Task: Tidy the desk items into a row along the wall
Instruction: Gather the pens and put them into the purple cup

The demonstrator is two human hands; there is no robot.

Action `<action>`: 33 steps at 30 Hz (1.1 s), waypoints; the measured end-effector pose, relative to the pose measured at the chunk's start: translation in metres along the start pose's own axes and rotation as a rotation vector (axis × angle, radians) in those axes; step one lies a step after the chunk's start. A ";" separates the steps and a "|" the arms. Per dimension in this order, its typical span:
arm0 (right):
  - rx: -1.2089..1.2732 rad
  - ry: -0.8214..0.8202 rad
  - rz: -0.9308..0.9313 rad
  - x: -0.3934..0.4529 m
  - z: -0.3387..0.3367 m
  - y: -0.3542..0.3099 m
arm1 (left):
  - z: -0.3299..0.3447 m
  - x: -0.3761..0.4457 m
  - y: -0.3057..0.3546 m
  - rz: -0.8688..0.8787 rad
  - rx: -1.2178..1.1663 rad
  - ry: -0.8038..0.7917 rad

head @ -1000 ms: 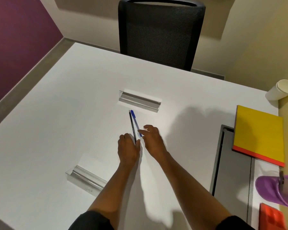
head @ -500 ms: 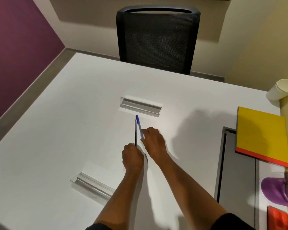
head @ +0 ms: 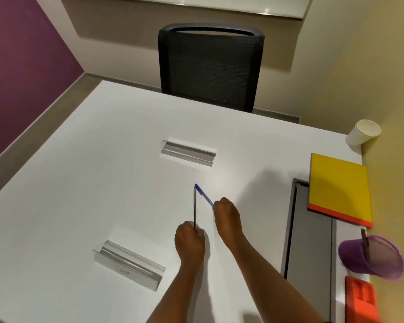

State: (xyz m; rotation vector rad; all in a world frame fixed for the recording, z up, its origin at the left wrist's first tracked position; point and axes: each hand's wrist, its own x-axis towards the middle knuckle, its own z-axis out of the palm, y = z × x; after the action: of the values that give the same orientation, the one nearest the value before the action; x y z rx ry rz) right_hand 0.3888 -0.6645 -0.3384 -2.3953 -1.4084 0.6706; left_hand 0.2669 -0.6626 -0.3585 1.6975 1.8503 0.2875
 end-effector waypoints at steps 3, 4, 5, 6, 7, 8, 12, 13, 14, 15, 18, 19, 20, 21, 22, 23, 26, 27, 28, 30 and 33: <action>0.085 0.024 0.109 -0.016 -0.007 0.018 | -0.004 -0.020 0.009 -0.029 -0.110 -0.059; 0.099 0.025 0.135 -0.022 -0.010 0.024 | -0.006 -0.026 0.014 -0.046 -0.138 -0.074; 0.102 0.017 0.154 -0.028 -0.011 0.030 | -0.009 -0.032 0.019 -0.061 -0.167 -0.085; 0.114 0.006 0.168 -0.033 -0.012 0.035 | -0.012 -0.037 0.022 -0.068 -0.199 -0.096; 0.126 -0.008 0.178 -0.040 -0.014 0.041 | -0.013 -0.042 0.025 -0.066 -0.231 -0.119; 0.135 -0.026 0.187 -0.047 -0.015 0.046 | -0.014 -0.046 0.026 -0.056 -0.257 -0.141; 0.189 -0.052 0.172 -0.074 -0.022 0.069 | -0.015 -0.063 0.032 -0.068 -0.396 -0.230; 0.198 -0.041 0.160 -0.081 -0.026 0.073 | -0.017 -0.069 0.036 -0.073 -0.437 -0.260; 0.228 -0.018 0.160 -0.089 -0.031 0.077 | -0.019 -0.076 0.041 -0.064 -0.470 -0.298; 0.282 0.017 0.170 -0.097 -0.037 0.080 | -0.022 -0.083 0.046 -0.051 -0.500 -0.342; 0.447 0.113 0.214 -0.115 -0.055 0.093 | -0.025 -0.095 0.061 -0.027 -0.646 -0.504; 0.481 0.153 0.211 -0.122 -0.063 0.099 | -0.025 -0.099 0.066 -0.012 -0.675 -0.567; 0.514 0.179 0.217 -0.127 -0.070 0.103 | -0.025 -0.104 0.073 0.002 -0.688 -0.618; 0.542 0.197 0.238 -0.131 -0.076 0.107 | -0.025 -0.108 0.079 0.005 -0.693 -0.646; 0.570 0.210 0.272 -0.137 -0.084 0.111 | -0.025 -0.113 0.086 0.011 -0.699 -0.665; 0.591 0.240 0.296 -0.142 -0.091 0.116 | -0.025 -0.117 0.093 0.022 -0.706 -0.681; 0.576 0.375 0.283 -0.158 -0.112 0.130 | -0.018 -0.131 0.114 0.081 -0.704 -0.718; 0.561 0.421 0.280 -0.164 -0.118 0.137 | -0.015 -0.135 0.121 0.113 -0.687 -0.725; 0.552 0.454 0.290 -0.170 -0.124 0.141 | -0.011 -0.140 0.128 0.143 -0.681 -0.733; 0.553 0.504 0.322 -0.181 -0.135 0.155 | -0.006 -0.154 0.143 0.203 -0.679 -0.747; 0.515 0.594 0.328 -0.195 -0.146 0.174 | 0.003 -0.172 0.162 0.270 -0.675 -0.765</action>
State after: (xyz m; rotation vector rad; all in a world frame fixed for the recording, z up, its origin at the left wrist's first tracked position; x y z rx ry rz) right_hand 0.5139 -0.9204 -0.2461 -2.1482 -0.5300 0.2901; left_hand 0.4022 -0.8028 -0.2254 1.2994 0.8328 0.2750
